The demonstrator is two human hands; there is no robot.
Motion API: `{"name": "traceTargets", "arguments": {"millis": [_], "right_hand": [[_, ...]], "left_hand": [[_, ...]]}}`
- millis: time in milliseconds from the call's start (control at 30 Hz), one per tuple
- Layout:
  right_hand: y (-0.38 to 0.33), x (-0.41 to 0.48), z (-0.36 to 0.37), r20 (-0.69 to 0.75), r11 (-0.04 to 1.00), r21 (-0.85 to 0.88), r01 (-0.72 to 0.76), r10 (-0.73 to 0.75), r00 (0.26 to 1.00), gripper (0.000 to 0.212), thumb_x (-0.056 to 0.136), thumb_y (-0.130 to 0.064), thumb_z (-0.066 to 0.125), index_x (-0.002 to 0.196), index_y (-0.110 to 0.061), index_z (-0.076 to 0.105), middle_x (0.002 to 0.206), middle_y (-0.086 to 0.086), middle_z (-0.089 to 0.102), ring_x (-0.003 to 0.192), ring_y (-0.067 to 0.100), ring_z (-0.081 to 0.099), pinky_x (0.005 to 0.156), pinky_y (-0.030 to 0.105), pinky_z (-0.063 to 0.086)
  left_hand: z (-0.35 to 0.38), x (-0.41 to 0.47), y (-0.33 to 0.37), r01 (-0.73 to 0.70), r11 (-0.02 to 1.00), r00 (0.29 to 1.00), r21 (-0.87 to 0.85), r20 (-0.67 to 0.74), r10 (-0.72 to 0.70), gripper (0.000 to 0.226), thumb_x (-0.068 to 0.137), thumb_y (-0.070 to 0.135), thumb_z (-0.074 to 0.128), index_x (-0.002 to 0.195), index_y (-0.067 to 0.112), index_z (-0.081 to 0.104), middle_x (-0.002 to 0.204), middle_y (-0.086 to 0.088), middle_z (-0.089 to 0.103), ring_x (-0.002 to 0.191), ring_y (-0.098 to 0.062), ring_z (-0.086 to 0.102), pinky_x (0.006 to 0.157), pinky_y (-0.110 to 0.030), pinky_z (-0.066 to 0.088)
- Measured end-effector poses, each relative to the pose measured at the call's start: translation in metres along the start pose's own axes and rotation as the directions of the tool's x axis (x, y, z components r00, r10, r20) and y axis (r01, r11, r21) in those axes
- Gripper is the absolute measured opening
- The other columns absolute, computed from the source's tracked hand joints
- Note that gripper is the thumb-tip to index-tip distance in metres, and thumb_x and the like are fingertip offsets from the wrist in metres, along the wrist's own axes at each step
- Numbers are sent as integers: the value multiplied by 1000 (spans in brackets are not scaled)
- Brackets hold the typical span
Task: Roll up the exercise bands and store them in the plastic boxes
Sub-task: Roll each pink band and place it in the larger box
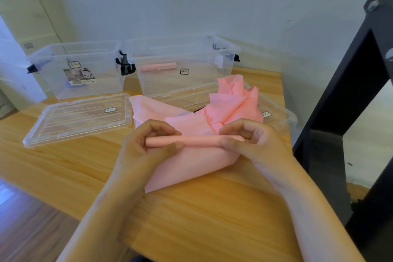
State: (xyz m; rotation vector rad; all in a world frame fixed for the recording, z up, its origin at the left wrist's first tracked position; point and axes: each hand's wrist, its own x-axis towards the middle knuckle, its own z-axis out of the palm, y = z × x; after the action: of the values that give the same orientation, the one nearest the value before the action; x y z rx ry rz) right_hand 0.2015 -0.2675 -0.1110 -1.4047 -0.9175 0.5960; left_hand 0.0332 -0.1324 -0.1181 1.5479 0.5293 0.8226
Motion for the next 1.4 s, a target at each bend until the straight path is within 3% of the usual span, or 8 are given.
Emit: {"name": "traceTargets", "arguments": {"millis": [267,467,600,767,900,1000,1167,1400], "right_hand": [[-5,-3,2,9,996,47,76,-77,997,23,75,10,70,90,-8,69,90,-2,73,87,6,66,74,14,49],[-2,-2,0,21,1000,16,-21,21,1000,17,78,-8,72,94,-11,70,91,-3,73,88,4,65,72,12,47],[-2,-1,3,-2,998,35,-47,47,999,13,79,-11,71,92,-11,71,85,-6,72,82,0,64,67,9,45],[-8,-4,3,-37,996,65,64,-61,997,18,76,3,71,88,-10,69,94,4,73,88,10,66,74,17,52],[-14,-6,4,-34,991,94,95,-92,995,23,76,9,68,93,-6,67,96,5,73,90,11,67,76,20,54],[-18,-8,5,-42,988,139,63,-58,997,27,75,3,68,102,-2,64,87,0,73,82,6,67,71,16,52],[-17,-8,9,-219,984,168,61,-23,976,39,63,-24,73,100,-17,62,77,-2,72,77,6,65,68,16,51],[-14,-5,15,-350,977,181,115,-46,936,19,77,-4,72,92,-14,64,80,-2,73,76,5,68,66,13,51]], "left_hand": [[1,1,-2,89,996,995,-3,47,-89,20,69,29,73,87,26,69,86,3,73,80,-7,63,77,-29,41],[-2,0,1,-45,998,998,42,-40,46,33,60,16,88,83,26,67,91,4,74,88,-3,65,79,-15,48],[-1,-2,3,-77,996,993,37,-83,80,28,59,19,83,82,23,67,89,7,73,88,-2,65,76,-11,47],[-3,-3,0,118,993,991,30,56,-119,34,61,50,74,89,32,70,91,6,73,85,-11,63,84,-35,41],[1,-2,3,89,995,996,-43,18,-88,23,61,31,80,82,32,70,84,4,72,77,-11,64,74,-30,48],[1,-1,9,-17,999,997,-36,-71,14,27,58,27,83,81,32,69,91,3,74,85,-14,69,75,-31,53],[6,-4,19,-119,993,988,18,-98,120,26,65,21,81,87,24,67,92,3,75,89,-13,69,77,-27,54],[6,-4,13,-48,999,987,-4,-156,47,24,63,28,86,80,33,69,92,10,72,83,-6,65,67,-23,47]]}}
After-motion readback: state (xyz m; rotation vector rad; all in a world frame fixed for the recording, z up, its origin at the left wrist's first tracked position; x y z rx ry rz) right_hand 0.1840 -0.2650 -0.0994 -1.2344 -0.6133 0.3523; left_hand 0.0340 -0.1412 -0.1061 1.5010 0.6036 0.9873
